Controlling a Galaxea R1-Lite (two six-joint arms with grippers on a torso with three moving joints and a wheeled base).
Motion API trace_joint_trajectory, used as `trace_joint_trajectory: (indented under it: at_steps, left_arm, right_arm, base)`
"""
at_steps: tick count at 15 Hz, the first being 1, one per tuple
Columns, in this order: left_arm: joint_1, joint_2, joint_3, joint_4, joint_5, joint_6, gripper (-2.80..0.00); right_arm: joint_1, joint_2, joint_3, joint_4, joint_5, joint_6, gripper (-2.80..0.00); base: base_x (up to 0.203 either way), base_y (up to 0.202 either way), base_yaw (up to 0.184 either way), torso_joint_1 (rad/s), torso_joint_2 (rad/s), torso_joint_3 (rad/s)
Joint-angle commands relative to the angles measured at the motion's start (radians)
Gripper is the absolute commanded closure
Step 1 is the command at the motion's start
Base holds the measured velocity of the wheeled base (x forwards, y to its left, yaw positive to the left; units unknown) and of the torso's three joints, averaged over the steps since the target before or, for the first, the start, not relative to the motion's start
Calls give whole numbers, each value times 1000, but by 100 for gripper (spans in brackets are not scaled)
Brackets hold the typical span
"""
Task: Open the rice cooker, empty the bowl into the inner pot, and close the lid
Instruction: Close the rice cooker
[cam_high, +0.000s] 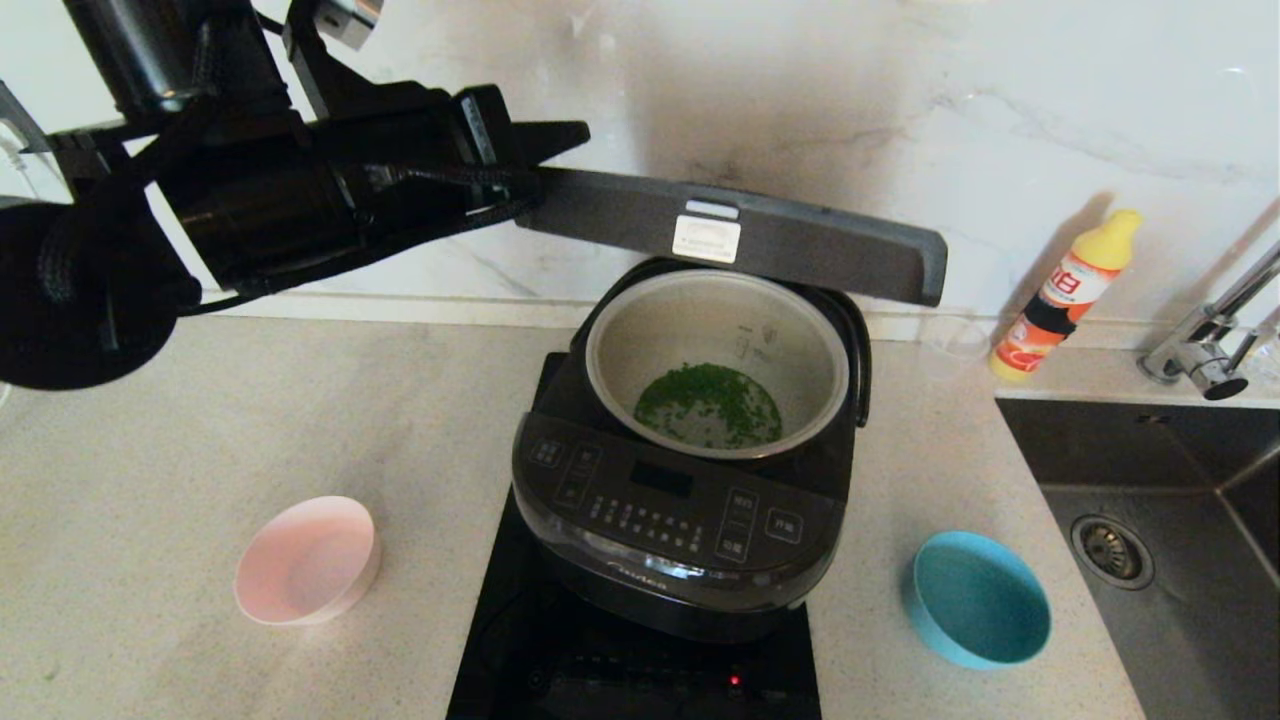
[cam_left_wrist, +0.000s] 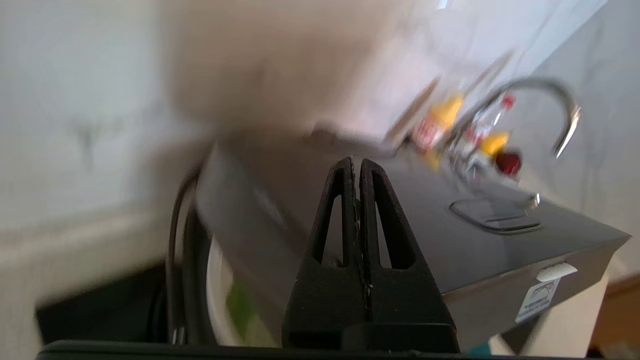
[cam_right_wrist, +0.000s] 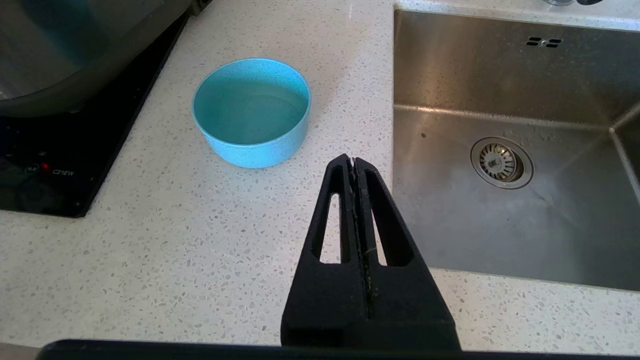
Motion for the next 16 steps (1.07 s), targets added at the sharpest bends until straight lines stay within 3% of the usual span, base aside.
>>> trace_joint_trajectory:
  at_steps: [1, 4, 9, 16]
  left_arm:
    - [1, -53, 116, -55, -3, 0, 0]
    - [0, -82, 307, -189, -1, 5, 0]
    - [-1, -103, 547, -313, -7, 20, 0]
    - [-34, -90, 725, -363, -6, 29, 0]
  right_arm:
    - [0, 1, 0, 0, 0, 0, 0]
    - [0, 1, 0, 0, 0, 0, 0]
    - [0, 1, 0, 0, 0, 0, 0]
    - [0, 1, 0, 0, 0, 0, 0]
  base:
    - [0, 0, 0, 0, 0, 0]
    - [0, 0, 0, 0, 0, 0]
    - [0, 0, 0, 0, 0, 0]
    - [0, 0, 0, 0, 0, 0]
